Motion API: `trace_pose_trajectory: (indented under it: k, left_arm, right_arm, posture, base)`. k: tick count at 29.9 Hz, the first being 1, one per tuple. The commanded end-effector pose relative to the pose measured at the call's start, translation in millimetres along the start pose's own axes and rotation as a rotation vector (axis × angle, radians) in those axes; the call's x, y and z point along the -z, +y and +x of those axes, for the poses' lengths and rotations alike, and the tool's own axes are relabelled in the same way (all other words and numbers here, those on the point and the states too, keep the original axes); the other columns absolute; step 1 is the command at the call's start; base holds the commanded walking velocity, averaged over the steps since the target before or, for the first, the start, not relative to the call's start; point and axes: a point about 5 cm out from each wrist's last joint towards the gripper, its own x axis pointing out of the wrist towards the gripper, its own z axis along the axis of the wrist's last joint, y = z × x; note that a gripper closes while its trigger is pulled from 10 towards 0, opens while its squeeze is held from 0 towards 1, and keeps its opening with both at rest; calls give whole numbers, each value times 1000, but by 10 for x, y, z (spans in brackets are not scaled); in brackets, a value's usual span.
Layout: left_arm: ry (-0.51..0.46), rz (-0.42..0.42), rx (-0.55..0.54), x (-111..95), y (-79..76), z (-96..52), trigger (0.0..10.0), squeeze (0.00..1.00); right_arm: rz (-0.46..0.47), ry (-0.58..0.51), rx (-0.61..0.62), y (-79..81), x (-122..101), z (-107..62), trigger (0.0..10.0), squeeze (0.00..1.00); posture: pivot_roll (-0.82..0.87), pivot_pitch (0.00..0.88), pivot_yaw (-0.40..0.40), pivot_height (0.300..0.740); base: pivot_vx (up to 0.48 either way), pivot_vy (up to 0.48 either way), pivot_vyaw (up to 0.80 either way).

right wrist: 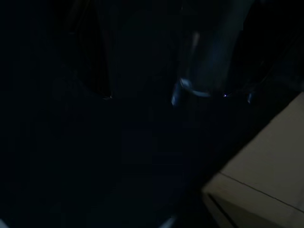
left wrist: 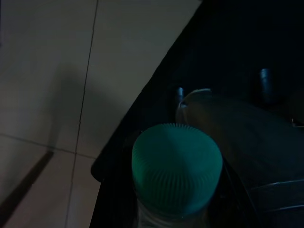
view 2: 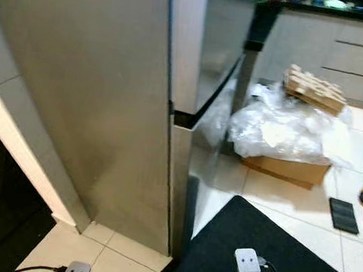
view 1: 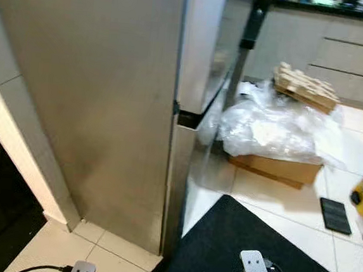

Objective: Restocking fridge

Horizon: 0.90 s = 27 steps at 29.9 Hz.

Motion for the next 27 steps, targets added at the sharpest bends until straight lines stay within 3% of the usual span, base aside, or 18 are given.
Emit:
trace_pose_trajectory:
  k: [1,15,27]
  left_arm:
    - [38,9,8,82,-16,-8,10000,0]
    - [40,14,3,85,-6,-10,10000,0]
    - [39,16,4,83,-11,-8,10000,0]
  right_arm:
    - [24,60,24,-51,162,-39,10000,0]
    - [28,56,30,-43,147,-34,10000,0]
    - [11,56,21,-30,147,-32,10000,0]
  posture:
    - [96,0,-1,740]
    - [96,0,2,740]
    - [95,0,-3,740]
  base:
    - [0,0,-800]
    - [0,0,-769]
    - [0,0,0]
